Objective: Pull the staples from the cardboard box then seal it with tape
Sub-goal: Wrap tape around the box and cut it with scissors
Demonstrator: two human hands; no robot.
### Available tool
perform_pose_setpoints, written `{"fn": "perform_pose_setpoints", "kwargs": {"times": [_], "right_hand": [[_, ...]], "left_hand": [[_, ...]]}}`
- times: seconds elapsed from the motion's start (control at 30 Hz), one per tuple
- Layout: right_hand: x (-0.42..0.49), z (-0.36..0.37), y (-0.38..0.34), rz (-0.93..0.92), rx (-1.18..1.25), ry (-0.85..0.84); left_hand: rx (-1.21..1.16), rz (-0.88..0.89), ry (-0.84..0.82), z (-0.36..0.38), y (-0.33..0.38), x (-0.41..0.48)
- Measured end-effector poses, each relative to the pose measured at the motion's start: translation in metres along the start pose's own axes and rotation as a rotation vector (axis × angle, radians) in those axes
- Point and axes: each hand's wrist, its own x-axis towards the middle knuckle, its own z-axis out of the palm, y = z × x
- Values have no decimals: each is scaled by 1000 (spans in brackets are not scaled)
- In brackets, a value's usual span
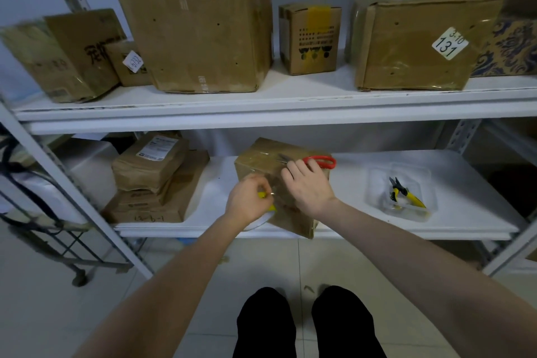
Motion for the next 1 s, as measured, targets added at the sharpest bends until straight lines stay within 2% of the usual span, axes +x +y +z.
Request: {"fn": "perform_pose_setpoints", "kwargs": {"times": [0.13, 0.3, 0.5, 0.6, 0.7, 0.77, 0.8, 0.9, 0.93, 1.0], "right_hand": [[5, 5, 2, 0, -25, 65], [12, 11, 18, 36, 16, -14], [19, 21, 33, 150, 62, -85], [26, 31, 41, 216, 33, -21], [25, 34, 38, 223, 87, 132], [17, 28, 26, 190, 284, 201], [13, 22, 16, 207, 465, 145], [8, 5, -9, 433, 985, -254], [8, 5, -15, 477, 1092, -310], [7, 10, -24, 538, 1236, -266]], "left_hand": [[-100, -102, 6, 6, -8, -6], [-190, -192, 18, 10, -11, -6], [-287, -207, 20, 11, -7, 6], [-356, -217, -6, 12, -5, 7], [-396, -229, -12, 14, -5, 8], [-444, -243, 10, 15, -4, 9], [-466, -248, 25, 15, -5, 10], [-496, -250, 48, 15, -6, 8], [-497, -246, 48, 15, -7, 6], [-503, -242, 43, 14, -9, 4]]}}
